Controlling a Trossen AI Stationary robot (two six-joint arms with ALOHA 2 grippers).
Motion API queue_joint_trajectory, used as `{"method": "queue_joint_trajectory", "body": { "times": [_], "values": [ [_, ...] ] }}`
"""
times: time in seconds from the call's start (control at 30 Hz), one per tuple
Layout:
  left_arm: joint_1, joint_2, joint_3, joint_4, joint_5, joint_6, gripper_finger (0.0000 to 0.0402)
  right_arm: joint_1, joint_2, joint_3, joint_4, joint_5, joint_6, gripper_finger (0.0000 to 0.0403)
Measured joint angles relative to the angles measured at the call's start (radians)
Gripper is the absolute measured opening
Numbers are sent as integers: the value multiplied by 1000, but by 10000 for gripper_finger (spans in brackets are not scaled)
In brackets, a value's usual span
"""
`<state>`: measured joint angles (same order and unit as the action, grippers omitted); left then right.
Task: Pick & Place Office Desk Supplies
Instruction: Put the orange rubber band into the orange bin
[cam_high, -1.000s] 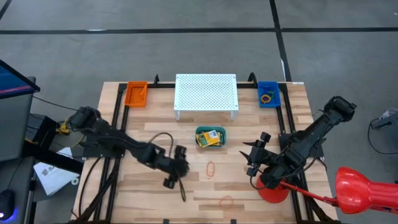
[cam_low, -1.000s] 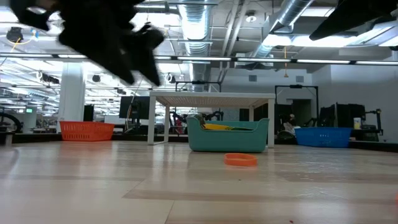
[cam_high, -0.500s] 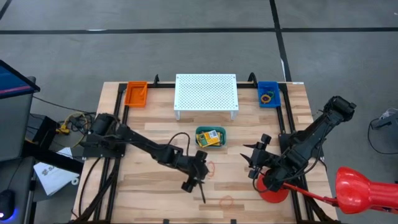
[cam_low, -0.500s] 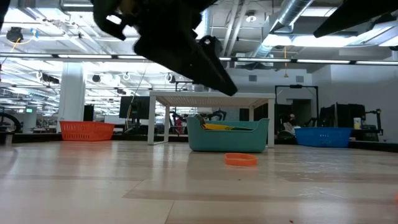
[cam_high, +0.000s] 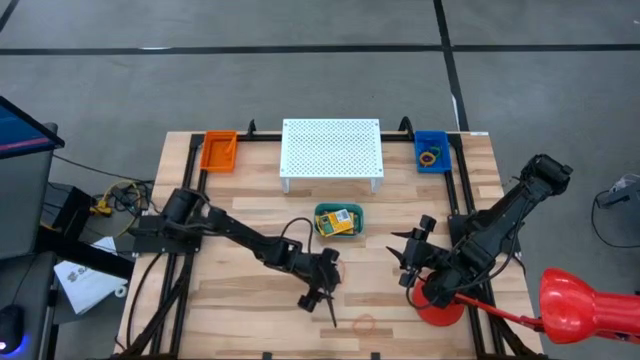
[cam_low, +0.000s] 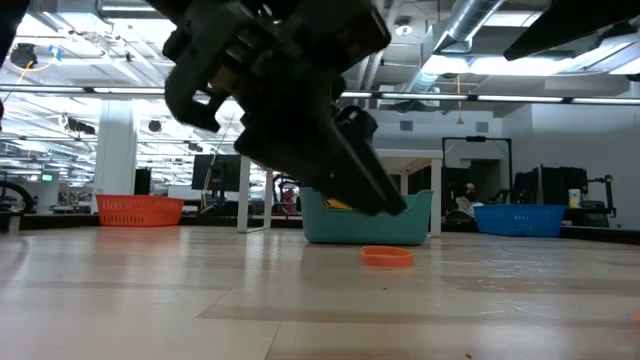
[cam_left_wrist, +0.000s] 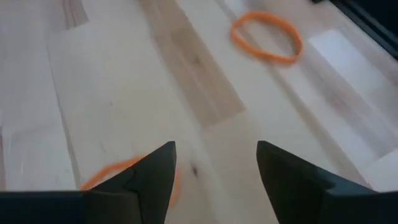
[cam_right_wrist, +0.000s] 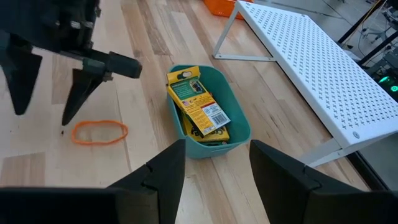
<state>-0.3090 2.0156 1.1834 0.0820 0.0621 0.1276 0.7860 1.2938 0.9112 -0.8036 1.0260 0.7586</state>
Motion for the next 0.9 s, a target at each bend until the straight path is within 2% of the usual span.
{"method": "queue_joint_trajectory", "body": {
  "times": [0.9],
  "values": [
    [45,88,-1,58,25,-14,176,0,0,0,6,-4,0,175]
  ]
}}
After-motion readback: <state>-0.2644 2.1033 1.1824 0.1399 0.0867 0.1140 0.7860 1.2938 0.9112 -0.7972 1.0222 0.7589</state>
